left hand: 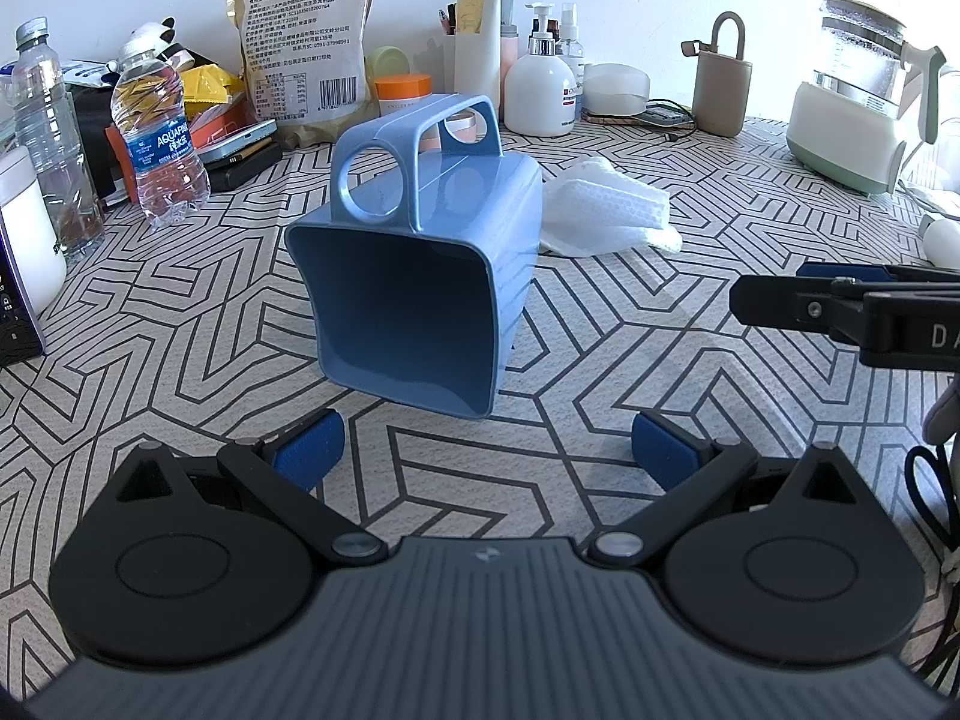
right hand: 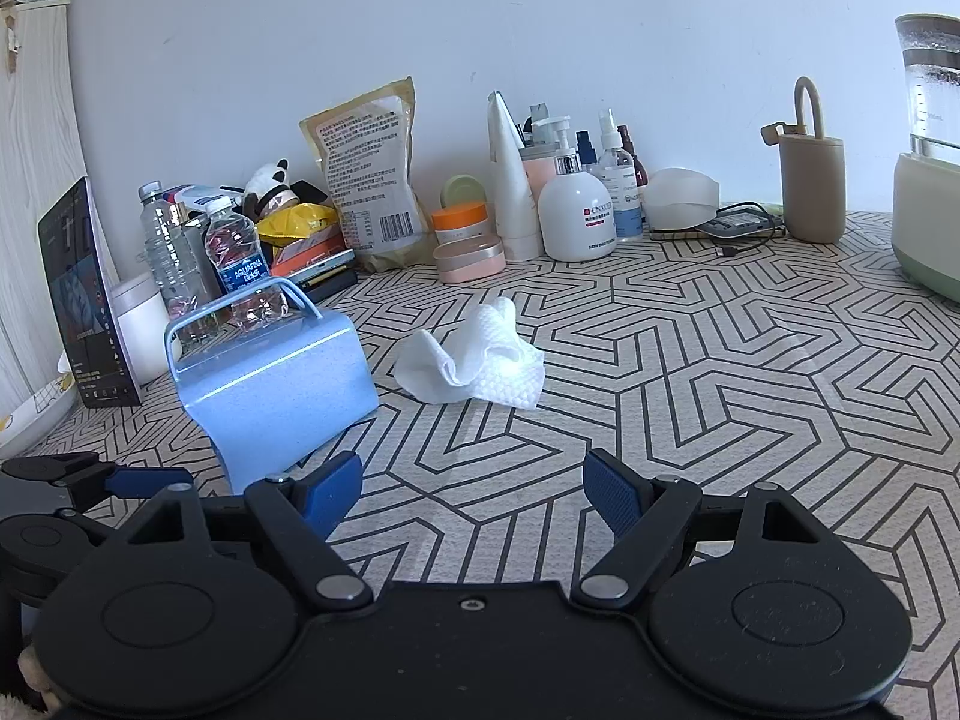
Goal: Clean container
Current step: 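Move both tools toward the blue container and white cloth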
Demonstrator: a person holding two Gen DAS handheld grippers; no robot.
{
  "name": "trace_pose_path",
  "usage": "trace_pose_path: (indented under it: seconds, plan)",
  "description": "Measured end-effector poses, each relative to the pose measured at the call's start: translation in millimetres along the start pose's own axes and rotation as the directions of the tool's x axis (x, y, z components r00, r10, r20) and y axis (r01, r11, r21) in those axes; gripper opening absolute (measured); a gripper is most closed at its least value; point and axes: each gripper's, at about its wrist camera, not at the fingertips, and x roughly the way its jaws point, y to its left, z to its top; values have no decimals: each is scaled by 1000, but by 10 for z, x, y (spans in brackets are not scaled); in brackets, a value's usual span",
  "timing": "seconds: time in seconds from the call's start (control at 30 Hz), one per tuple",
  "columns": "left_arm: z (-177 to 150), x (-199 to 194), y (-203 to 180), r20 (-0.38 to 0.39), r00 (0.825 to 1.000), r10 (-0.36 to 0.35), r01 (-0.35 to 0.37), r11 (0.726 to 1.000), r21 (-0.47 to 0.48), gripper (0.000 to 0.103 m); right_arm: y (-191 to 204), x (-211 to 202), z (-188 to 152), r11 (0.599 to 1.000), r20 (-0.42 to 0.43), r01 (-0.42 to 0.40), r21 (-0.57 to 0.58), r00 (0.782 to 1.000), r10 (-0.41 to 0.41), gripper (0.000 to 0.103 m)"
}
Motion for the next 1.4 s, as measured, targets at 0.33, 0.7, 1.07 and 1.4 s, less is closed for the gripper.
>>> trace_pose_path:
  seconds: [0.33, 0.7, 1.07, 1.4]
  plan:
    - [73, 90, 14, -7, 999, 33, -33, 999, -33, 103, -2, 3, 2, 1000, 1, -2, 1, 1000, 2, 85]
    - [76, 98, 5, -11, 998, 65, -65, 996, -57, 103, 17, -35, -17, 1000, 22, 5, -5, 1000, -5, 85]
    - [103, 133, 19, -15, 997, 69, -70, 995, -65, 103, 25, -60, -22, 1000, 38, 11, -10, 999, -10, 85]
    - [66, 84, 31, -13, 995, 99, -99, 991, -88, 103, 25, -62, -23, 1000, 38, 13, -11, 999, -13, 85]
